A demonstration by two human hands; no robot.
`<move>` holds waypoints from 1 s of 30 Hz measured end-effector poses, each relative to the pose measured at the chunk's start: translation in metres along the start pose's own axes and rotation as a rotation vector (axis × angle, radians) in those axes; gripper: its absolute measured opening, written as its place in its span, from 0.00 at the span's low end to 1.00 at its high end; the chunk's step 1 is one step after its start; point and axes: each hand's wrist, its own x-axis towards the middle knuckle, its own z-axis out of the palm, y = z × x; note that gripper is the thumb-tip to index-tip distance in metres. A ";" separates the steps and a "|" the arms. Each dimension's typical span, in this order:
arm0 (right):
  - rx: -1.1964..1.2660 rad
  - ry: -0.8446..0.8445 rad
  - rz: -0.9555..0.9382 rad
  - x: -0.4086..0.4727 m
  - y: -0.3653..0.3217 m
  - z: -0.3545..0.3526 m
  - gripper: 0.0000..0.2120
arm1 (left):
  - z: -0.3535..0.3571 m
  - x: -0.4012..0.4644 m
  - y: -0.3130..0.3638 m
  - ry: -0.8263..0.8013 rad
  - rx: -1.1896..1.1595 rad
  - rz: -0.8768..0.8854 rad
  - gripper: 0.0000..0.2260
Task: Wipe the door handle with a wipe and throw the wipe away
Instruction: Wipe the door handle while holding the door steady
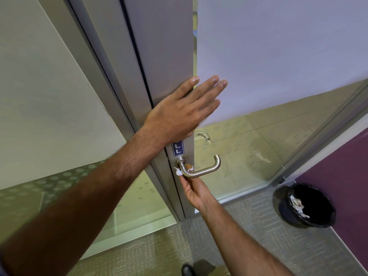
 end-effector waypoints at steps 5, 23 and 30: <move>-0.100 -0.010 0.000 -0.010 -0.008 -0.014 0.12 | -0.004 0.001 0.000 -0.032 -0.012 0.000 0.21; -1.421 -0.117 -1.060 -0.047 -0.101 0.044 0.09 | -0.014 0.001 -0.001 -0.061 -0.032 0.020 0.23; -1.716 -0.177 -0.910 -0.048 -0.010 0.041 0.08 | -0.012 0.000 0.000 -0.016 -0.028 0.011 0.21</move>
